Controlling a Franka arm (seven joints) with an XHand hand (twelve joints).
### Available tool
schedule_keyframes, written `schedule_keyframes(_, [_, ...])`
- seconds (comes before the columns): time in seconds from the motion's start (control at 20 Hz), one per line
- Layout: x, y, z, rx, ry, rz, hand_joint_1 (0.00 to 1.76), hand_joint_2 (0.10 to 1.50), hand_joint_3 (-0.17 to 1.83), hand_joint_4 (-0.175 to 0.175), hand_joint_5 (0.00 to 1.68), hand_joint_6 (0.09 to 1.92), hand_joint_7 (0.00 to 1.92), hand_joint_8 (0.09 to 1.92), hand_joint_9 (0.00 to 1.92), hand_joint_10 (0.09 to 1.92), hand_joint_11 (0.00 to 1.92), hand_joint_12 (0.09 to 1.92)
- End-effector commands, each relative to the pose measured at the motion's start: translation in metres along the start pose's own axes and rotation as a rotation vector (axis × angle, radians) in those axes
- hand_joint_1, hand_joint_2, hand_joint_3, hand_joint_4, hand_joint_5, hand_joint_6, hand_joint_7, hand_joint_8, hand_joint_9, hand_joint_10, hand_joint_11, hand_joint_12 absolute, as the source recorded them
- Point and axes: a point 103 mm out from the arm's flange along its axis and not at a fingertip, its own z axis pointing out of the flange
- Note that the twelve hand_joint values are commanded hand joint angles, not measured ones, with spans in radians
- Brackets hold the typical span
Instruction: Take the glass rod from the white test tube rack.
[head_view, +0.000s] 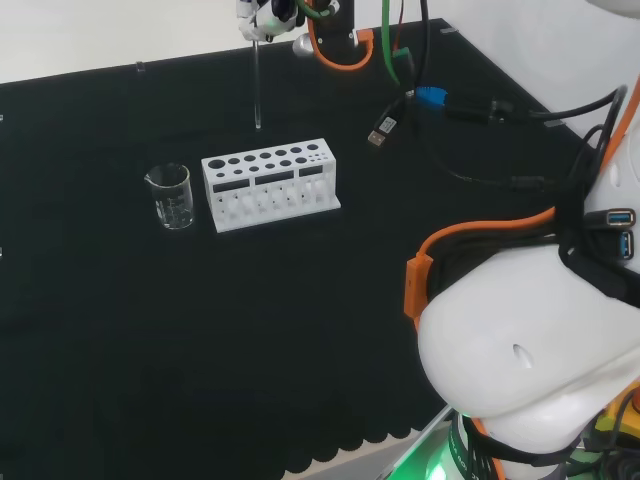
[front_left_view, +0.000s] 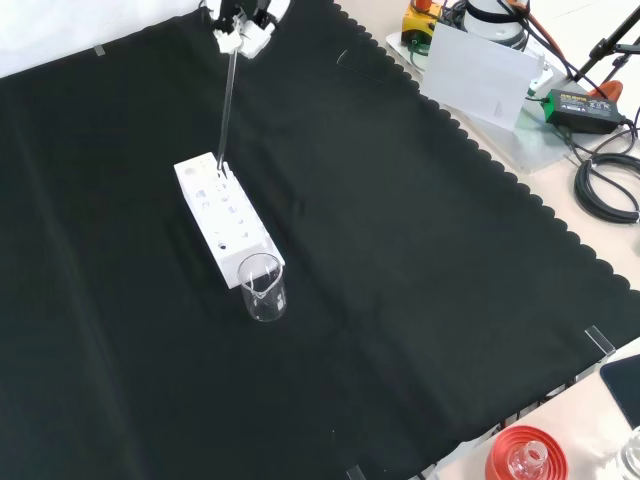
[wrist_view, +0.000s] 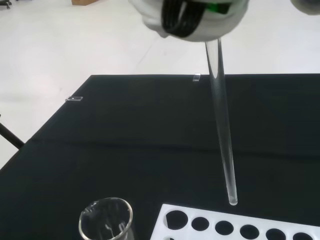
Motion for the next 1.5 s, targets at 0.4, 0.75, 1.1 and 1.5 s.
schedule_keyframes(0.4, [0.009, -0.005, 0.0, 0.013, -0.003, -0.006, 1.32, 0.88, 0.24, -0.175, 1.17, 0.46, 1.39, 0.57, 1.76, 0.36, 1.59, 0.6])
schedule_keyframes(0.75, [0.015, -0.005, 0.001, 0.007, -0.001, -0.014, 1.32, 0.88, 0.23, -0.175, 1.17, 0.46, 1.39, 0.57, 1.76, 0.36, 1.59, 0.6])
schedule_keyframes(1.1, [0.031, -0.004, 0.001, 0.012, 0.008, -0.043, 1.32, 0.89, 0.22, -0.175, 1.17, 0.46, 1.39, 0.57, 1.76, 0.36, 1.59, 0.6])
schedule_keyframes(1.5, [0.062, 0.002, 0.008, 0.022, 0.012, -0.091, 1.32, 0.89, 0.21, -0.175, 1.17, 0.46, 1.39, 0.57, 1.76, 0.36, 1.58, 0.6])
